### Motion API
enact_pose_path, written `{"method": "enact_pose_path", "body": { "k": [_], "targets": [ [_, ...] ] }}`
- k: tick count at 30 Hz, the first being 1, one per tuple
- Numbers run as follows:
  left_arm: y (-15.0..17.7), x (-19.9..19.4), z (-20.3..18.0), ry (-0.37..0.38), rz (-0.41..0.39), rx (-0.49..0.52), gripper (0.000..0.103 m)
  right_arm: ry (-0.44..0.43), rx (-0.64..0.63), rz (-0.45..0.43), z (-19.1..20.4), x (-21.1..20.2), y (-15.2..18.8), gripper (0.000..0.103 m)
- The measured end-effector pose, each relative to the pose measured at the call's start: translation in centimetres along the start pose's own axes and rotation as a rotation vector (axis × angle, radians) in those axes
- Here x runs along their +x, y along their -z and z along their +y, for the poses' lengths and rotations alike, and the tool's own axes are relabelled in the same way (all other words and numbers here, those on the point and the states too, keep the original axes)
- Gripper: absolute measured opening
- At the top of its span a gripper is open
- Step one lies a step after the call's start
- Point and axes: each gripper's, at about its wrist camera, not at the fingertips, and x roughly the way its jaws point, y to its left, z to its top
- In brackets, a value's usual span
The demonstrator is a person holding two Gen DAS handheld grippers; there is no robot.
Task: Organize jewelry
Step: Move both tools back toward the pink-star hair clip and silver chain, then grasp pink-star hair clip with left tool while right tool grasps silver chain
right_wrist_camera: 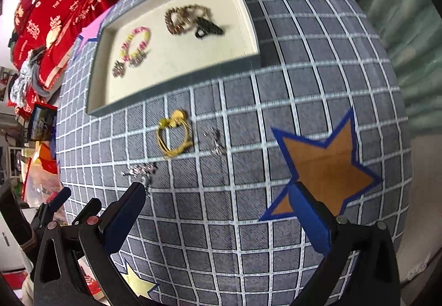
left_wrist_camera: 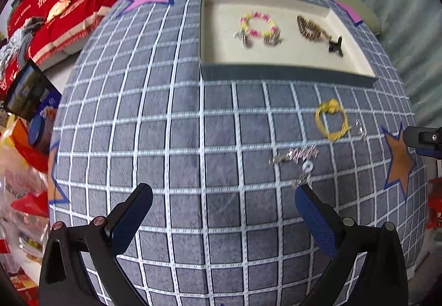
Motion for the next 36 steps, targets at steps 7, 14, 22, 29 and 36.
{"method": "enact_pose_path", "body": {
  "k": [7,14,22,29,36],
  "targets": [
    [0.0,1.2,-0.8,0.011,0.009,0.036,0.103,0.028,-0.006,0.026,0.0,1.7,0.4,0.103],
    [-0.9,2.3,-2.2,0.003,-0.018,0.182,0.103,0.074,-0.033,0.037,-0.2,2.9,0.0,0.095],
    [-2.0,3.9,-4.1,0.008,-0.031,0.352,0.100,0.096,-0.067,0.051,0.0,4.3,-0.1,0.081],
    [-2.9,4.8,-5.8,0.023,-0.036,0.408,0.100,0.115,-0.109,0.042,0.9,5.4,-1.0,0.074],
    [-3.0,5.0,-6.8,0.043,-0.047,0.425,0.094,0.147,-0.141,0.027,1.9,6.8,-2.2,0.069]
  ]
}}
